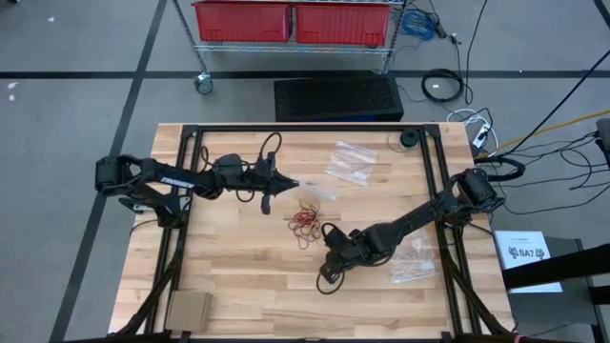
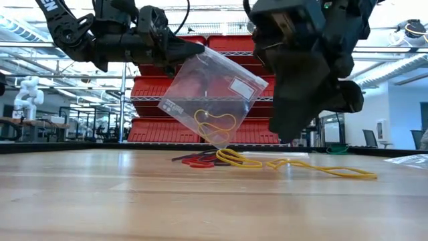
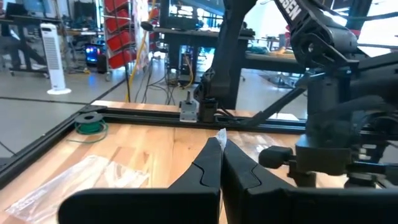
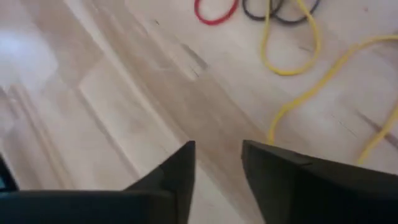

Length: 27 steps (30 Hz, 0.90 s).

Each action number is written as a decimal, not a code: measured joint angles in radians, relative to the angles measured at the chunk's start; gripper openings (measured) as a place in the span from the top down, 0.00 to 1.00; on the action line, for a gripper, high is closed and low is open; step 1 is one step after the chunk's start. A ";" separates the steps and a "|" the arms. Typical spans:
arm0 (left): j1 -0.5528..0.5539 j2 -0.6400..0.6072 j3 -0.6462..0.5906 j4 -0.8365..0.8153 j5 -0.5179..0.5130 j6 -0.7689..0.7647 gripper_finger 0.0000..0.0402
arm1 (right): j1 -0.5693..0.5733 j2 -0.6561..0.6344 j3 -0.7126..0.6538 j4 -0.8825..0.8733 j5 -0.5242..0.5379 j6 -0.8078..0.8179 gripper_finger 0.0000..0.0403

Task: Sort rubber bands
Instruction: Put the yellow rubber band into the top left transparent zip bag

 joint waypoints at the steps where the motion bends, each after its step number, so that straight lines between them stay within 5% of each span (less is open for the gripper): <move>1: 0.000 0.000 0.000 0.000 0.002 0.000 1.00 | 0.003 0.002 0.000 -0.012 0.019 0.007 0.62; 10: 0.000 0.000 0.000 -0.001 0.002 0.001 1.00 | 0.010 0.060 0.000 -0.086 0.035 0.027 0.61; 20: 0.003 0.000 0.000 0.000 0.002 0.002 1.00 | 0.009 0.065 0.008 -0.202 0.038 0.025 0.97; 27: 0.003 0.000 0.000 0.001 0.002 0.002 1.00 | 0.008 0.060 0.060 -0.388 0.062 0.068 0.96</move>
